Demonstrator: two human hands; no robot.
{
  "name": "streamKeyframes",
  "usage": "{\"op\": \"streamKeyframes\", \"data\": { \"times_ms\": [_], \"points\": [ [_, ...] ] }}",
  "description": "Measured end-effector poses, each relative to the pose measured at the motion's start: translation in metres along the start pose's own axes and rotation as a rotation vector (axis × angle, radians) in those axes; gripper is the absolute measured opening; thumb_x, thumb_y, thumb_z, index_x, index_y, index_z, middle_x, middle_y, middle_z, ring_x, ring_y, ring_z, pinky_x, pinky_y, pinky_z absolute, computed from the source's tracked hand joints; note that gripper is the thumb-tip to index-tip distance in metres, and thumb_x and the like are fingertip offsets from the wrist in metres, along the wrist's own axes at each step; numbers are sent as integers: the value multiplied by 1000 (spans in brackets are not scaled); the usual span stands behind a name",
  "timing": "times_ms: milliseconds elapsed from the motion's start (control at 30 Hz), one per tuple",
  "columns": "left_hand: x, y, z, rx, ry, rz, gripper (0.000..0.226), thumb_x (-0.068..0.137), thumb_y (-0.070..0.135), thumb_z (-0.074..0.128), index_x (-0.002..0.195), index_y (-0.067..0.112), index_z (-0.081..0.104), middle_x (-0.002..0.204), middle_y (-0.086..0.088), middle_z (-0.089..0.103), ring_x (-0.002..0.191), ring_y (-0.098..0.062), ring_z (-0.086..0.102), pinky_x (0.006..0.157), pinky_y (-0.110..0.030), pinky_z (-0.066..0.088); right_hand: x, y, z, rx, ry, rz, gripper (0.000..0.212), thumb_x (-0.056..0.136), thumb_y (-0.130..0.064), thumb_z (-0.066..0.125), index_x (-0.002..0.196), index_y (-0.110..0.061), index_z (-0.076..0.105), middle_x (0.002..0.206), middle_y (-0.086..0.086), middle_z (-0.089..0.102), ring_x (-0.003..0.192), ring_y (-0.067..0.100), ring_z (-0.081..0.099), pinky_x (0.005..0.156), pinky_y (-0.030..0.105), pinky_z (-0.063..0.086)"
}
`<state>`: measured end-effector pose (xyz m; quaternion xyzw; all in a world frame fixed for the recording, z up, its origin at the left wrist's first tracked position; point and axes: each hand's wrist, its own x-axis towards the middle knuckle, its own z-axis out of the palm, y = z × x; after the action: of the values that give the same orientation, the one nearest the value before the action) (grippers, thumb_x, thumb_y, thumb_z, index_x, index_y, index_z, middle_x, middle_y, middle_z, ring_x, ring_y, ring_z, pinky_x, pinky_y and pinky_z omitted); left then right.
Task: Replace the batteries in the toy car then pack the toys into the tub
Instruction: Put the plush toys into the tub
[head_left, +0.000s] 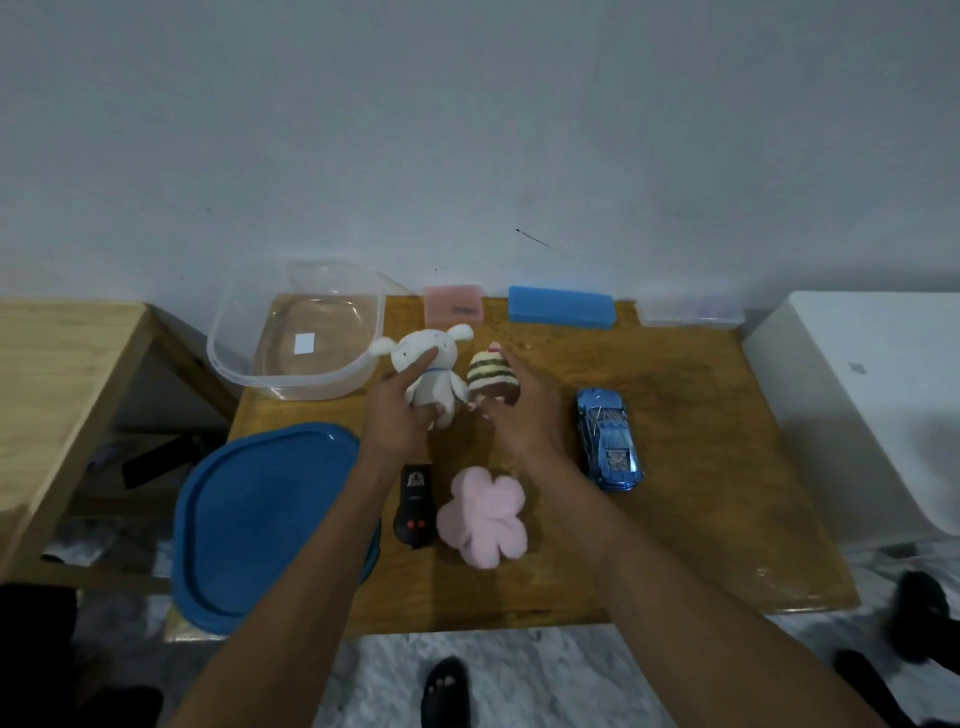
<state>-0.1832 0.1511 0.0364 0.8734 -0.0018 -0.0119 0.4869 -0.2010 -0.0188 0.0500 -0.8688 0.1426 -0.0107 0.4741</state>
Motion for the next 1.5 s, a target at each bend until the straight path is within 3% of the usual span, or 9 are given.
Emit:
{"op": "streamKeyframes", "data": {
  "times_ms": [167,267,433,633,833,967,1133,1300,1500],
  "points": [
    [32,31,-41,5,72,82,74,79,6,77,141,39,55,121,-11,52,112,-26,51,99,-35,52,24,-44,-11,132,18,-114,78,80,-25,84,146,-42,47,137,-3,60,118,14,59,96,34,56],
    [49,38,-77,59,129,149,76,78,10,81,143,37,53,117,-11,56,100,-22,53,80,-8,45,41,-77,-3,127,28,-214,76,81,-30,81,143,-52,43,131,-4,60,117,17,60,94,41,58],
    [76,21,-137,115,191,117,73,81,14,80,142,43,51,121,-7,58,95,-22,56,77,-21,39,67,-131,40,129,12,-281,72,83,-32,79,143,-50,43,127,-2,59,114,15,59,97,37,56],
    [94,-46,-173,130,148,3,72,80,8,79,140,39,56,93,-6,64,62,-9,46,58,-8,40,83,-146,121,126,-60,-243,67,81,-22,79,140,-40,51,124,1,65,110,18,63,92,33,57],
    [119,-102,-181,176,82,-69,74,79,4,80,140,38,56,119,-6,69,82,-10,57,64,-10,40,100,-135,191,81,-105,-124,66,85,-23,77,140,-42,46,128,5,57,109,22,60,93,34,56],
    [140,-112,-171,197,63,-109,74,80,1,78,142,34,55,140,-9,60,115,-24,61,88,-21,42,115,-130,211,1,-69,-59,66,89,-18,73,145,-39,44,129,7,52,104,20,57,93,35,55],
    [153,-115,-156,273,-3,-204,86,82,-2,70,153,34,39,134,-15,62,95,-23,60,69,-21,37,125,-127,225,-62,-86,17,60,89,-17,71,142,-33,46,133,10,47,109,27,57,96,39,53],
    [157,-116,-153,354,-38,-268,91,86,5,69,158,38,25,144,-18,54,119,-36,58,85,-33,45,124,-133,227,-116,-115,88,61,88,-22,71,142,-27,44,136,13,47,115,32,56,97,40,52],
    [141,-95,-160,290,48,-205,88,81,27,79,156,32,34,141,-20,56,126,-37,53,100,-40,44,107,-153,187,-80,-139,-34,72,89,-21,69,153,-22,35,145,11,46,131,28,48,103,35,45]
  ]
}}
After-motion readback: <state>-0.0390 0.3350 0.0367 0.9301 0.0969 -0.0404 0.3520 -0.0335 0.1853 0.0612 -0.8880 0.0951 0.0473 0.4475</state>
